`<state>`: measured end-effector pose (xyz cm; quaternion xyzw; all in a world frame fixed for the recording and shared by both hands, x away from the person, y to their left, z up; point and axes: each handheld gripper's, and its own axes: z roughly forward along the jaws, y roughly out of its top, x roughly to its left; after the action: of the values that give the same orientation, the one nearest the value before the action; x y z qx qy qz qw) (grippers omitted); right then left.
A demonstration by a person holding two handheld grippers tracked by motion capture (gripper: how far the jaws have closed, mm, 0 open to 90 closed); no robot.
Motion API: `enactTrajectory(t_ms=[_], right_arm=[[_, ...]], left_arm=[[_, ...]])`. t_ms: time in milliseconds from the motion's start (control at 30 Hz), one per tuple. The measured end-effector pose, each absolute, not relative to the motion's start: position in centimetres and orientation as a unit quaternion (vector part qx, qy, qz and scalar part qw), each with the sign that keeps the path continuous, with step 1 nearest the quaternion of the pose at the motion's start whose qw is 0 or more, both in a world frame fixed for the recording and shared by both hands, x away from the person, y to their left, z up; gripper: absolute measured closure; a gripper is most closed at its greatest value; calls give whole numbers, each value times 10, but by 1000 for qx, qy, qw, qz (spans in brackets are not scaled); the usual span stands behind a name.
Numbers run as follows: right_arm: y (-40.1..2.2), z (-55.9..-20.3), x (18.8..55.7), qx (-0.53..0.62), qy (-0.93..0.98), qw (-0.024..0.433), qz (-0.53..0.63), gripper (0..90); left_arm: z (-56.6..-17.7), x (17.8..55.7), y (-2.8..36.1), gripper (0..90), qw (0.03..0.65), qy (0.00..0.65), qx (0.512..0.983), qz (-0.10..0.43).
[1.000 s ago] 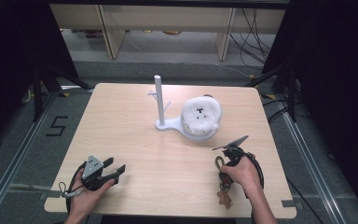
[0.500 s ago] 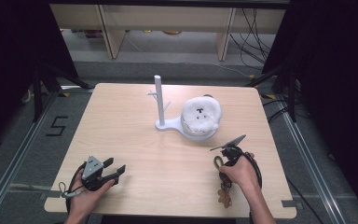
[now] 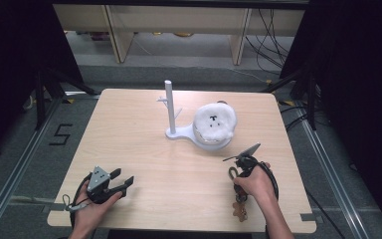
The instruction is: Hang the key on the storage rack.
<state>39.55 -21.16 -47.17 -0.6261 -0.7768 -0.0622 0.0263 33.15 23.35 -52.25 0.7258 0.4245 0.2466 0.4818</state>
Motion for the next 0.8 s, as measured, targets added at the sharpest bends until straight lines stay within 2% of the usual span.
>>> enactTrajectory(t_ms=[300, 433, 500, 533, 633, 700, 800], right_arm=[[-210, -467, 390, -626, -776, 17, -79, 684], [-213, -465, 387, -617, -780, -11, -106, 686], [-211, -461, 383, -627, -769, -7, -121, 686], [-213, -462, 383, -614, -778, -22, -132, 686], [-214, -459, 380, -606, -777, -35, -166, 685], [-214, -457, 378, -599, -777, -36, -191, 686], [-215, -456, 375, -579, -784, -66, -215, 686]], left_arm=[[-523, 332, 233, 390, 482, 422, 727, 247], [-523, 331, 232, 390, 489, 424, 722, 243], [-523, 332, 233, 391, 491, 418, 725, 243], [-523, 333, 233, 391, 492, 411, 727, 246], [-521, 331, 231, 392, 496, 425, 719, 240], [-519, 332, 232, 393, 501, 411, 721, 245], [-517, 331, 231, 396, 508, 417, 715, 239]])
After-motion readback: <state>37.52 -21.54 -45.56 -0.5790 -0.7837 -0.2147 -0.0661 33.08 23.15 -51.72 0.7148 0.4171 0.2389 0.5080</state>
